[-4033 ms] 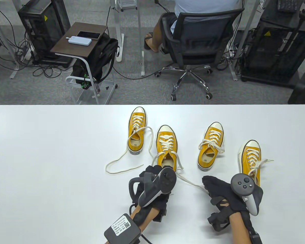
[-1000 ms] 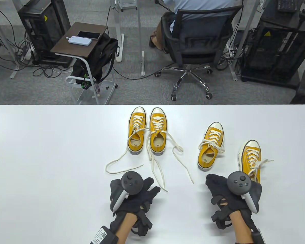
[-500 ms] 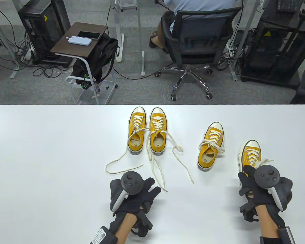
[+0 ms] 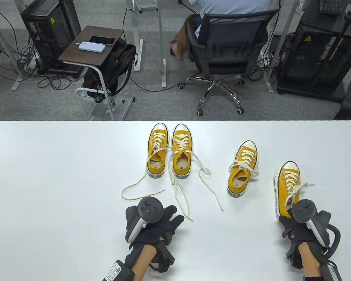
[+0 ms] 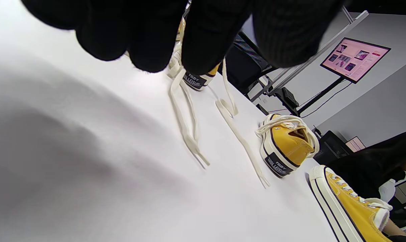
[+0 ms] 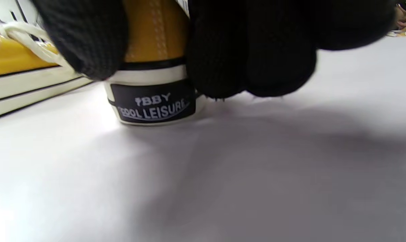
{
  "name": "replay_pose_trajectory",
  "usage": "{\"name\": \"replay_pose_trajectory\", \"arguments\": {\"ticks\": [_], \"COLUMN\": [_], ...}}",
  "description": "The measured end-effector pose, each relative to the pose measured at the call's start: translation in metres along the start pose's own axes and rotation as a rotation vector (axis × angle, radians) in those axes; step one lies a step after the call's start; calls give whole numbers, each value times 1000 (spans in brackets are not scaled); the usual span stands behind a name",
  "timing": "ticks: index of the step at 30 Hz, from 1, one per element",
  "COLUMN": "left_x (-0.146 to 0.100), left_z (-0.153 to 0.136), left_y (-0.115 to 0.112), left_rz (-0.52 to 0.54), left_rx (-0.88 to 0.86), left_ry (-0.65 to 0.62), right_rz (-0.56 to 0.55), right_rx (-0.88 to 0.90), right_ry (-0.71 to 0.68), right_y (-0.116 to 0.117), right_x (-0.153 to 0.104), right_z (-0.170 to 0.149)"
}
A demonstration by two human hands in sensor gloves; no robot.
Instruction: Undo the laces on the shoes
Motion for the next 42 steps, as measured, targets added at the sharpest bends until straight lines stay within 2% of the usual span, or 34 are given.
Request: {"name": "replay_pose_trajectory", "arguments": {"ticks": [3, 9, 17, 23, 35, 42], "left_x": [0, -1, -2, -2, 1, 1], "left_z": [-1, -3, -7, -14, -26, -28], "left_y": [1, 6, 15, 22, 30, 32], "left_rz": [1, 17, 33, 48, 52, 53], "left_rx": [-6, -16, -58, -91, -132, -144], "left_ry": [1, 6, 10, 24, 63, 73], "right_rz": [-93, -141, -221, -256, -287, -242], "right_rx": [26, 44, 104, 111, 94, 30], "right_ry": [-25, -80, -187, -268, -454, -577], "right_y": [-10, -36, -87, -106, -124, -109], "right_x": [-5, -20, -60, -91, -157, -194], "right_z": [2, 14, 40, 58, 102, 133]}}
Point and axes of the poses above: the tracker on the back of each hand, its own z axis roughly to the thumb side, its own x axis roughly from the wrist to the fingertips, y = z × x, the point moved 4 cm from there along x, roughly from the wrist to the fingertips, and after that the axes turned 7 degrees about y, right-handed, at the moved point
